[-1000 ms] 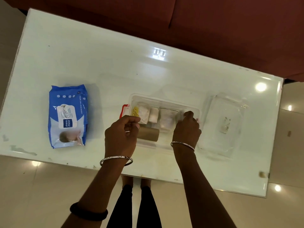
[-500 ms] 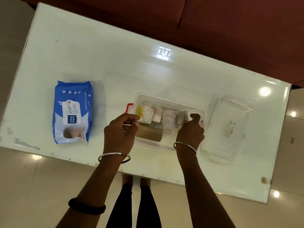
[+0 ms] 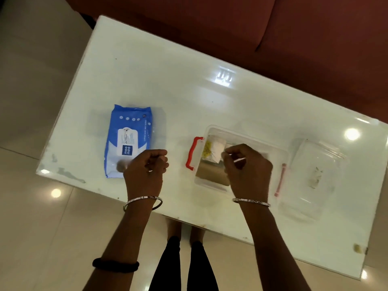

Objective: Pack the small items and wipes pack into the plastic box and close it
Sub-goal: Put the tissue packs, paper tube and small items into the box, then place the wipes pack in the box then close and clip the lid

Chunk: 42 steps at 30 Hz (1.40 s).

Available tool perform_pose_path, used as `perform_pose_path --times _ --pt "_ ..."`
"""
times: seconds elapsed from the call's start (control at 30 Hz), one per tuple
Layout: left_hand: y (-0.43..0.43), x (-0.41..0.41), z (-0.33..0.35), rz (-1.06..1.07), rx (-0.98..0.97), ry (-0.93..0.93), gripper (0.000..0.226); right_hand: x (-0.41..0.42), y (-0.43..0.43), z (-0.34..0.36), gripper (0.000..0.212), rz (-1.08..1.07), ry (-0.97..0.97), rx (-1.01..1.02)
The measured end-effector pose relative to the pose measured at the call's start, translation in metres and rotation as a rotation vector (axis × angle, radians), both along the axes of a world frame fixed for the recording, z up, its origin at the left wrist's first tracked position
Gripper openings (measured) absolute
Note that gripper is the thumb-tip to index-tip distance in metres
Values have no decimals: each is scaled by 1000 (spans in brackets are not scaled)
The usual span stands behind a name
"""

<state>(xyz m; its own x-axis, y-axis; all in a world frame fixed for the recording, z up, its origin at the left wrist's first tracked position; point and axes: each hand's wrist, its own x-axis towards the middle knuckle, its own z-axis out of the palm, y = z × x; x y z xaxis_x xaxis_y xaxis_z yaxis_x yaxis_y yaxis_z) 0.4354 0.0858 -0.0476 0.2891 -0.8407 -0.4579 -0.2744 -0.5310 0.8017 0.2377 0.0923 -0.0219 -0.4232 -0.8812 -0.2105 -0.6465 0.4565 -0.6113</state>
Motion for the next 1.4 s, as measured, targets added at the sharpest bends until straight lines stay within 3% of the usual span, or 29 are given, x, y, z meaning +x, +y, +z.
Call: perform_pose_path --times 0.17,0.27,0.37,0.53,0.7,0.8,1.07,1.27,1.4 --pt "-3 56 -11 62 -38 -233 10 87 -12 -5 6 78 -349 21" --pt "-10 89 -23 108 -37 -389 17 127 -17 -15 16 156 -374 147" --pt "-22 113 -40 87 90 -417 36 156 -25 -31 37 198 -366 331" --pt "-47 126 -65 60 280 -248 52 175 -51 -64 55 53 -405 537" --pt "-58 131 -76 78 310 -195 51 173 -69 -84 42 -22 -473 545" --pt "-53 134 -79 20 349 -124 35 174 -70 -88 39 15 -461 535" --pt "-29 139 -52 164 365 435 17 166 -45 -60 28 -19 -645 432" --pt "-11 106 -15 306 270 764 39 124 -9 -22 33 -119 -952 269" --pt "-3 61 5 328 220 911 51 83 5 1 57 -239 -1079 150"
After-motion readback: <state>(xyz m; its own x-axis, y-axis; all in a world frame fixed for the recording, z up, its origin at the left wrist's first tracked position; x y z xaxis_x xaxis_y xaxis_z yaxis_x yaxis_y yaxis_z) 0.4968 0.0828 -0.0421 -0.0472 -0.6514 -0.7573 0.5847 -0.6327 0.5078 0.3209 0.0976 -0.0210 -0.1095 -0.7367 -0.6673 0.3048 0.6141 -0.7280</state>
